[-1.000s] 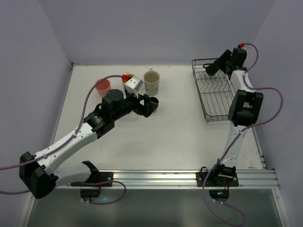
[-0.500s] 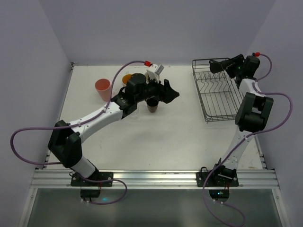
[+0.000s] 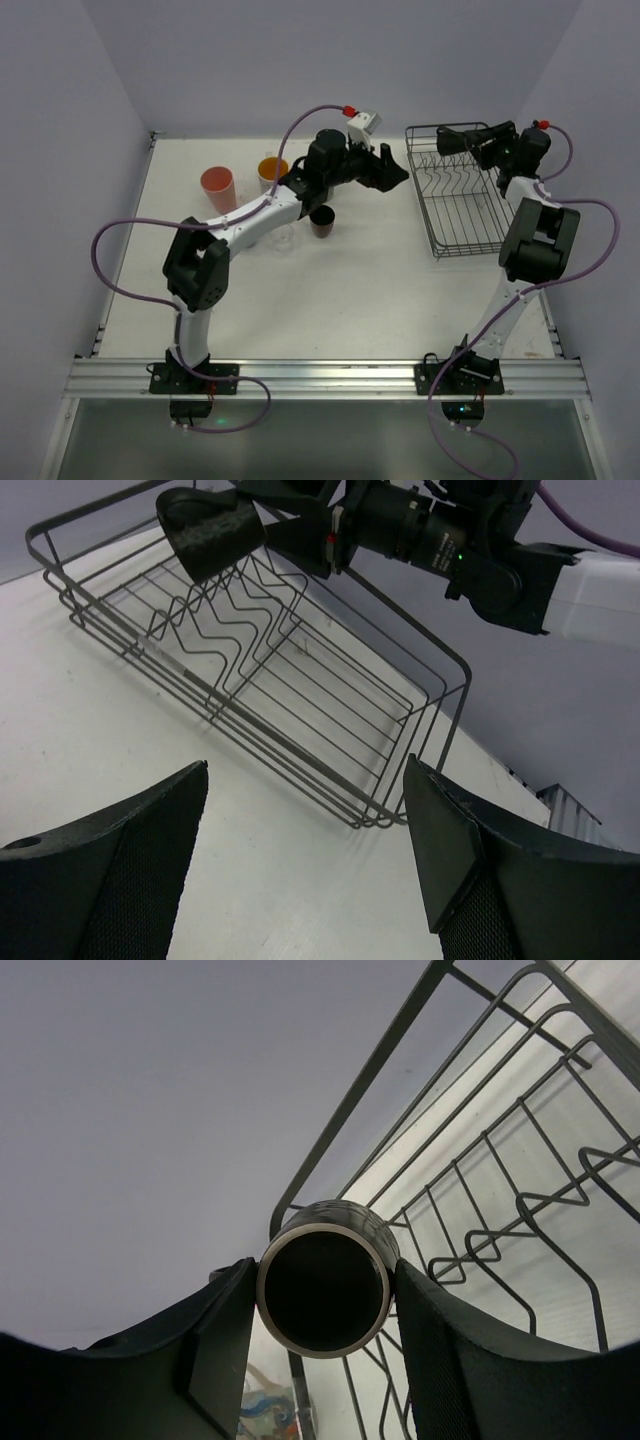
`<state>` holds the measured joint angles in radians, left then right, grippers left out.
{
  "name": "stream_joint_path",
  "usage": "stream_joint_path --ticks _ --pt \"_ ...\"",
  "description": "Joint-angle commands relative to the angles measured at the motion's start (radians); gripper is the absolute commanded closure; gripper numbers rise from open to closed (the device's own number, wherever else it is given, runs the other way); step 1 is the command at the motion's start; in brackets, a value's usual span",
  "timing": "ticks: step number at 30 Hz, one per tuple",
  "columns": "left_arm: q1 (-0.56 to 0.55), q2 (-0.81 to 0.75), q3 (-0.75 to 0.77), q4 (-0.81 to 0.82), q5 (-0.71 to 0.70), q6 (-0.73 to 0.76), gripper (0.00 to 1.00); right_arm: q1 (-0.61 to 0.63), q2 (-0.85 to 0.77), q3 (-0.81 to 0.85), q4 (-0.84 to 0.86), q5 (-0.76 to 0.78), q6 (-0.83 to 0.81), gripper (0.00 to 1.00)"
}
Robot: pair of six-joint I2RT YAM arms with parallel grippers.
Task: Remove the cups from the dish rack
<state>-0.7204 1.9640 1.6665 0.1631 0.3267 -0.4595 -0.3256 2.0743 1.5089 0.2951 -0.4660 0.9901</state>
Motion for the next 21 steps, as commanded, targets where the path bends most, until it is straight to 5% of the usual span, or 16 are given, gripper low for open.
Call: stream_joint_path --ticks 1,9,21 --pt "-0.001 0.09 0.151 0.007 0.038 0.035 0.19 -0.018 -0.126 -0.028 0.171 -0.085 0.088 0.71" --pt "0.03 0.355 0.474 -0.022 0.093 -0.037 0.21 -0.018 -0.195 -0.151 0.34 -0.181 0.235 0.71" --pt "0.041 0.458 0.57 0.118 0.167 -0.11 0.21 -0.004 -0.298 -0.345 0.573 -0.287 0.398 0.7"
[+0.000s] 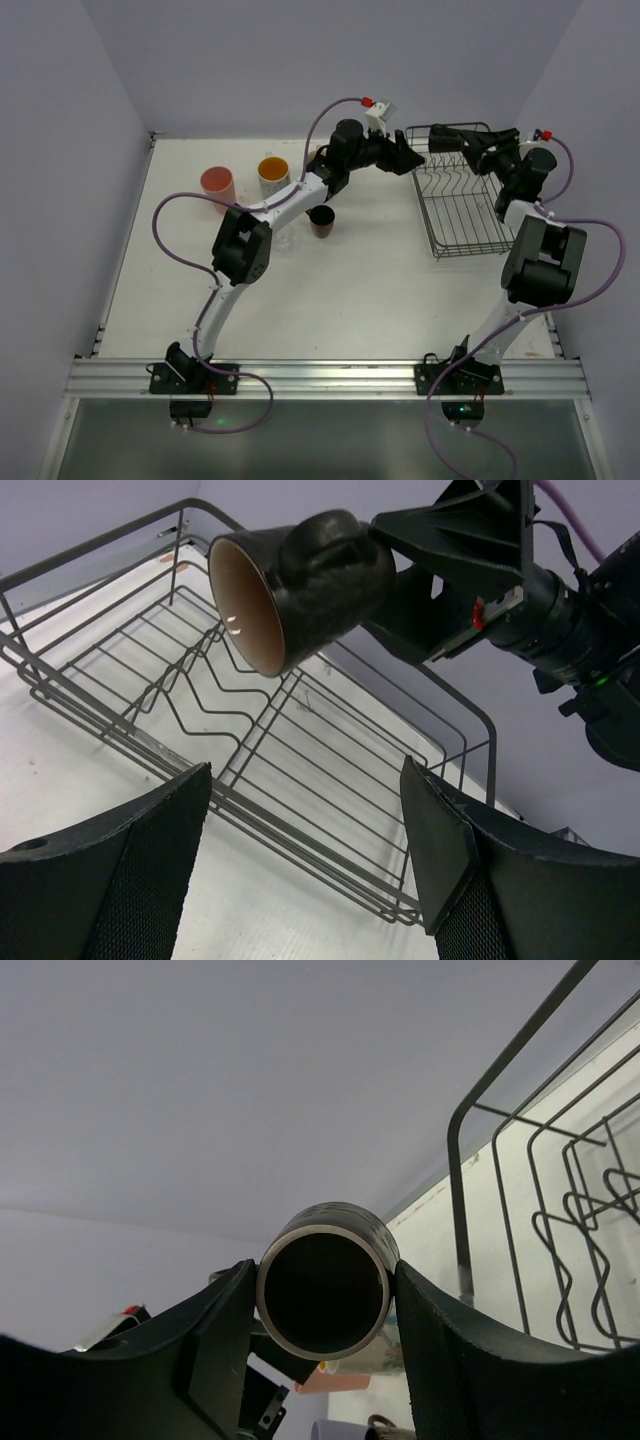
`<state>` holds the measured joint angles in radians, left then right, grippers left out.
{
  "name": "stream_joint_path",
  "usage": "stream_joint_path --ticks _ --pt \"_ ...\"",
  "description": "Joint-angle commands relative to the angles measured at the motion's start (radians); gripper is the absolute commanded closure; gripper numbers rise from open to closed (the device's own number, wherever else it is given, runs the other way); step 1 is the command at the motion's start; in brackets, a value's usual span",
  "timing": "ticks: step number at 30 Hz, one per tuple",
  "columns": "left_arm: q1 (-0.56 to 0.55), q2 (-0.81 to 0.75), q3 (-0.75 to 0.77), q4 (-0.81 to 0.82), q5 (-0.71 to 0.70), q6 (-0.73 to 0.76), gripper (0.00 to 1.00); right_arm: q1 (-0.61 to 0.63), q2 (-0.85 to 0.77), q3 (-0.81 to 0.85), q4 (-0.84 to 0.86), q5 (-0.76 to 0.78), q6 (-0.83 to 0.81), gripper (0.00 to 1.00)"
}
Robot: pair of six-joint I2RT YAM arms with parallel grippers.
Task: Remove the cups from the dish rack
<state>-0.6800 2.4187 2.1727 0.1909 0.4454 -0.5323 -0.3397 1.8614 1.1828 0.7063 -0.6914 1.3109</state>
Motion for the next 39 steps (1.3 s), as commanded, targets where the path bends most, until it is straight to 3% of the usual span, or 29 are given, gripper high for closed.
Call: stream_joint_path --ticks 1,13,19,20,22,23,25,27,28,30,31,35,39 --pt "-0.001 0.006 0.067 0.096 0.064 -0.047 0.21 0.011 -0.09 -0.041 0.174 -0.066 0.083 0.7" --pt "-0.001 0.022 0.059 0.179 0.107 -0.112 0.25 0.068 -0.107 -0.114 0.305 -0.134 0.18 0.7" --pt "-0.003 -0.036 -0.03 0.262 0.093 -0.126 0.45 0.12 -0.091 -0.144 0.375 -0.166 0.238 0.7" --pt "-0.001 -0.046 -0.053 0.265 0.09 -0.123 0.58 0.129 -0.091 -0.155 0.384 -0.163 0.249 0.7" --pt "-0.003 -0.082 -0.086 0.269 0.081 -0.114 0.69 0.136 -0.094 -0.179 0.406 -0.161 0.255 0.69" --pt "-0.001 -0.117 -0.129 0.274 0.073 -0.109 0.83 0.139 -0.1 -0.186 0.409 -0.158 0.258 0.69" --pt "-0.001 -0.156 -0.177 0.274 0.052 -0.091 0.93 0.14 -0.11 -0.207 0.414 -0.157 0.255 0.62" --pt "-0.001 -0.226 -0.255 0.269 0.032 -0.072 1.0 0.149 -0.131 -0.228 0.414 -0.16 0.246 0.48" --pt "-0.001 -0.253 -0.28 0.25 0.007 -0.048 1.0 0.149 -0.139 -0.236 0.409 -0.161 0.24 0.27" --pt "-0.003 -0.326 -0.327 0.204 -0.02 -0.014 1.0 0.151 -0.18 -0.27 0.386 -0.154 0.214 0.06" --pt "-0.001 -0.351 -0.336 0.14 -0.051 0.029 1.0 0.151 -0.198 -0.282 0.369 -0.146 0.18 0.01" --pt "-0.007 -0.476 -0.356 -0.065 -0.123 0.127 1.0 0.149 -0.313 -0.339 0.204 -0.094 0.029 0.01" --pt "-0.029 -0.529 -0.381 -0.284 -0.218 0.199 1.0 0.15 -0.465 -0.391 -0.101 0.03 -0.171 0.01"
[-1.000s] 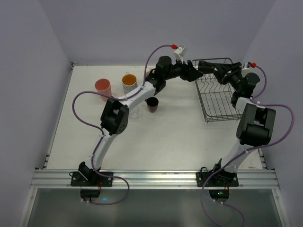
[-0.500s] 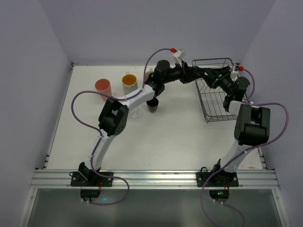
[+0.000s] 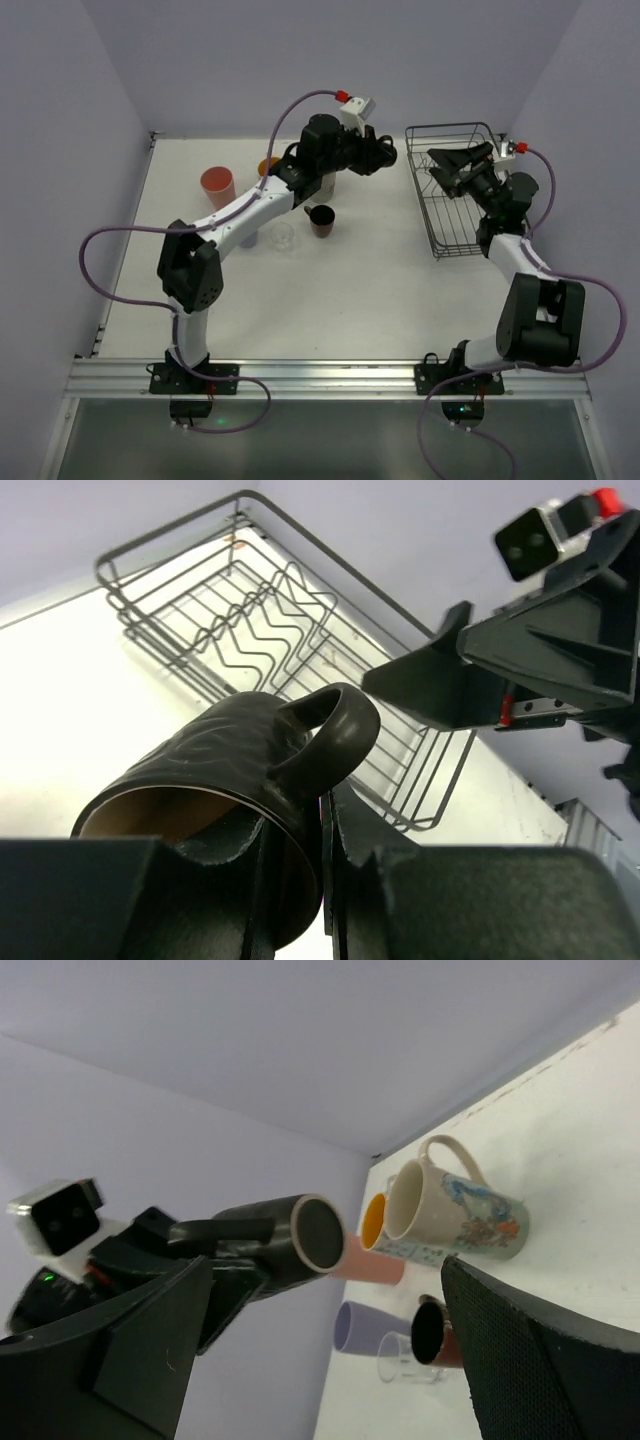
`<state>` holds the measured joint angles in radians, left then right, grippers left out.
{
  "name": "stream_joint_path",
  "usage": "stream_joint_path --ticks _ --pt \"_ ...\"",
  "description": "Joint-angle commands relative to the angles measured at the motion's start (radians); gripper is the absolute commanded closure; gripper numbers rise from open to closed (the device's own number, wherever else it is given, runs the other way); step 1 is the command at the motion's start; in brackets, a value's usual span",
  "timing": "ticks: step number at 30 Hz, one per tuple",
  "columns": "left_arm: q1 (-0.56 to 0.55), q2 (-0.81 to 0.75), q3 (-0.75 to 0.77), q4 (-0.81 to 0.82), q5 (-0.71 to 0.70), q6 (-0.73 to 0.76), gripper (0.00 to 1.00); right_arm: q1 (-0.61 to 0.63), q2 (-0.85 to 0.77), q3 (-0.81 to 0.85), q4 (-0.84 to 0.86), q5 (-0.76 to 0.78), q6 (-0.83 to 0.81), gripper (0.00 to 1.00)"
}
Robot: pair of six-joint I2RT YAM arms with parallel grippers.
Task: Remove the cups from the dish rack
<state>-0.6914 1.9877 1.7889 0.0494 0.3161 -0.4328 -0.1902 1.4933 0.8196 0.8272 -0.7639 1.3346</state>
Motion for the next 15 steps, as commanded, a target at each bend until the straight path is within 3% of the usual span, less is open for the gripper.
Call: stream_joint_path --ticks 1,7,15 --pt "-0.025 -0.095 0.003 -0.217 -0.107 0.111 1.0 0.001 -0.166 -0.034 -0.268 0.164 -0.26 0.01" --pt "-0.102 0.002 0.064 -0.466 -0.273 0.193 1.0 0.0 -0.424 -0.063 -0.538 0.33 -0.457 0.01" --pt "-0.155 0.151 0.135 -0.563 -0.408 0.213 1.0 0.001 -0.761 -0.027 -0.798 0.431 -0.587 0.01"
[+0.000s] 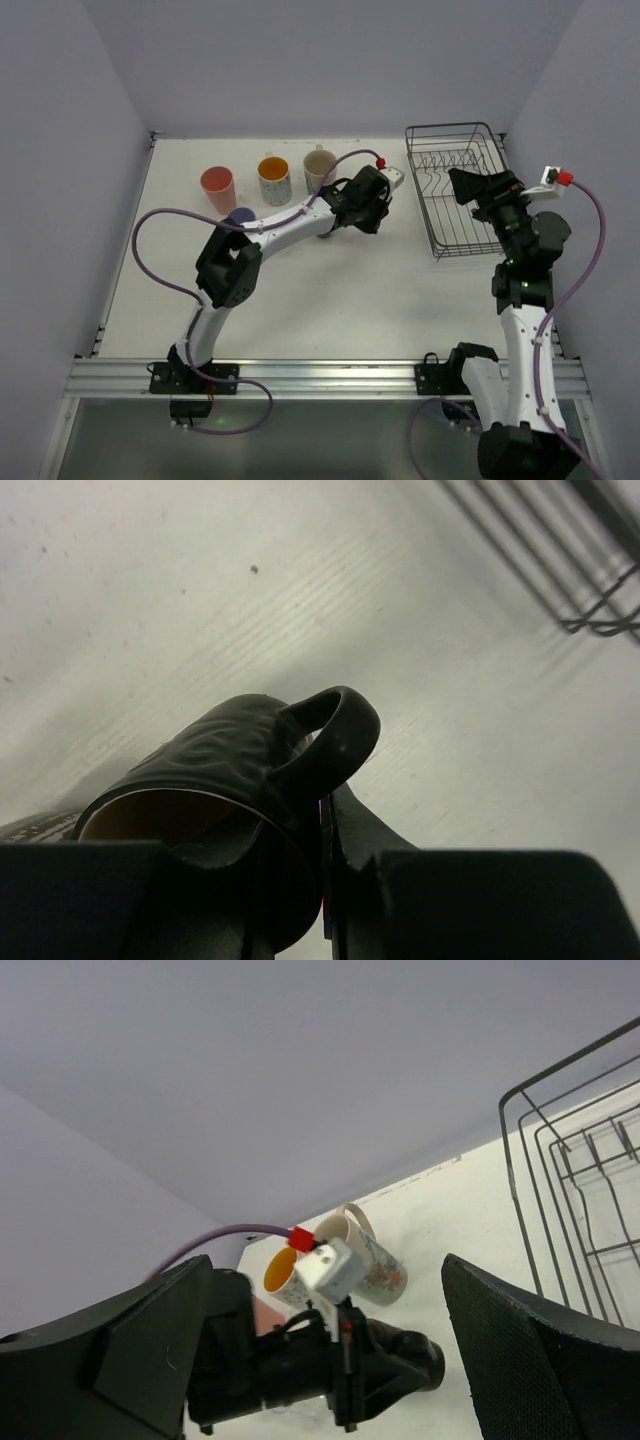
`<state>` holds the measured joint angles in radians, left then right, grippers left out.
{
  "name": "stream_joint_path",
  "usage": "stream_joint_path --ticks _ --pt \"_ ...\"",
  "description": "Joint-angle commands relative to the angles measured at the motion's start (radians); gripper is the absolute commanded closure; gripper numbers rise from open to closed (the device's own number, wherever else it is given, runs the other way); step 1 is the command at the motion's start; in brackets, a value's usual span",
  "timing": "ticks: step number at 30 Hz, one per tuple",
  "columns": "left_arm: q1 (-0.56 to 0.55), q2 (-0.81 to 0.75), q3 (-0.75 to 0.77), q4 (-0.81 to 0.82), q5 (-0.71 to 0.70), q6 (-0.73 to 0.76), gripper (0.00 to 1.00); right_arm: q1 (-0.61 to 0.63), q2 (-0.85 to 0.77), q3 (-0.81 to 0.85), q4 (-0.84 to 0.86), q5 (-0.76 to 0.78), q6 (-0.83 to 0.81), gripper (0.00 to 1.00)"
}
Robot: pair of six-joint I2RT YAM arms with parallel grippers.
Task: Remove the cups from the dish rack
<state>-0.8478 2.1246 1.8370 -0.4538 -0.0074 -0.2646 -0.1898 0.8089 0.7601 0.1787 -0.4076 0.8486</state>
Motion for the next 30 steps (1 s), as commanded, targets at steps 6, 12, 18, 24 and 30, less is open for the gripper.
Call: stream_joint_path --ticks 6,12,18,24,30 --pt "-0.036 0.165 0.248 -0.18 -0.175 0.085 1.0 0.001 -0.154 0.076 -0.26 0.05 -0.155 0.01" --pt "-0.037 0.256 0.301 -0.215 -0.215 0.102 1.0 0.0 -0.18 0.084 -0.291 0.041 -0.169 0.01" --pt "-0.037 0.278 0.335 -0.249 -0.233 0.111 0.89 0.0 -0.165 0.091 -0.283 0.03 -0.174 0.01" --pt "-0.039 0.271 0.343 -0.255 -0.247 0.116 0.77 0.0 -0.163 0.087 -0.275 0.03 -0.171 0.01" --pt "-0.037 0.229 0.335 -0.244 -0.227 0.1 0.61 0.001 -0.163 0.087 -0.269 0.018 -0.163 0.01"
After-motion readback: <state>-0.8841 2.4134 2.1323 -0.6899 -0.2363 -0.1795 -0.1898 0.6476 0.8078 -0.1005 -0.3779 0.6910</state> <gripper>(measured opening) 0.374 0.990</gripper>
